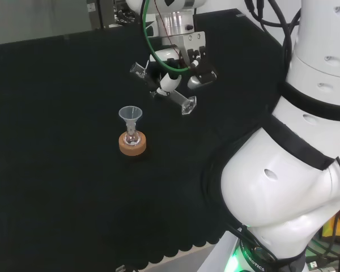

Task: Put the graduated cylinder back on the table.

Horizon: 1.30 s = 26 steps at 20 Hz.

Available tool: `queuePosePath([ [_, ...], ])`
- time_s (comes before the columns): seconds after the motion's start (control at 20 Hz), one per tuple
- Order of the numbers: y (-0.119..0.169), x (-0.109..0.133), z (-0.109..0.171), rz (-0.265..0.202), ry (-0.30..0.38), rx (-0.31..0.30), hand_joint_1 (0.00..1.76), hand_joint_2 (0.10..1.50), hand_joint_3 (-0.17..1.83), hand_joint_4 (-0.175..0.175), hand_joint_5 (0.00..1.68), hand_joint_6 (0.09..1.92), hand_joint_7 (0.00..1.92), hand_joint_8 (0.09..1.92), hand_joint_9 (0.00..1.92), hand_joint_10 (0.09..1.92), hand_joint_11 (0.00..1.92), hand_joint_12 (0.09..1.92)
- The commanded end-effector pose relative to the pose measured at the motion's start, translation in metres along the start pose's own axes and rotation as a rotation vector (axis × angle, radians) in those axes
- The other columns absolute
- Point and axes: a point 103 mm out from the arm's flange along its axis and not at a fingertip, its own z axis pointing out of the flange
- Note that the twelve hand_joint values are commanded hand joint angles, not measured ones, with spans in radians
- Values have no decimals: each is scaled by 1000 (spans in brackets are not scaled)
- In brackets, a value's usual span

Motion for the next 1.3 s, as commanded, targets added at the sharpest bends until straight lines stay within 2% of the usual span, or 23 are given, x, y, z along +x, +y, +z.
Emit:
queuePosePath([
  [0.05,11,-10,1,-8,38,-49,1253,1133,0,-175,927,1062,966,1059,1482,87,1256,791],
  [0.3,25,-17,1,-26,94,-133,1252,1133,0,-175,927,1063,965,1060,1481,87,1253,790],
  [0.45,35,-22,3,-46,145,-204,1252,1134,0,-175,926,1064,965,1061,1481,87,1252,790],
  [0.75,58,-31,13,-97,261,-291,1252,1134,1,-175,925,1066,963,1062,1477,87,1251,791],
  [1.0,78,-37,14,-129,312,-345,1252,1136,1,-175,922,1069,960,1066,1473,87,1246,791],
  [1.3,97,-38,10,-153,338,-417,1251,1137,1,-175,919,1075,956,1072,1469,87,1240,790],
])
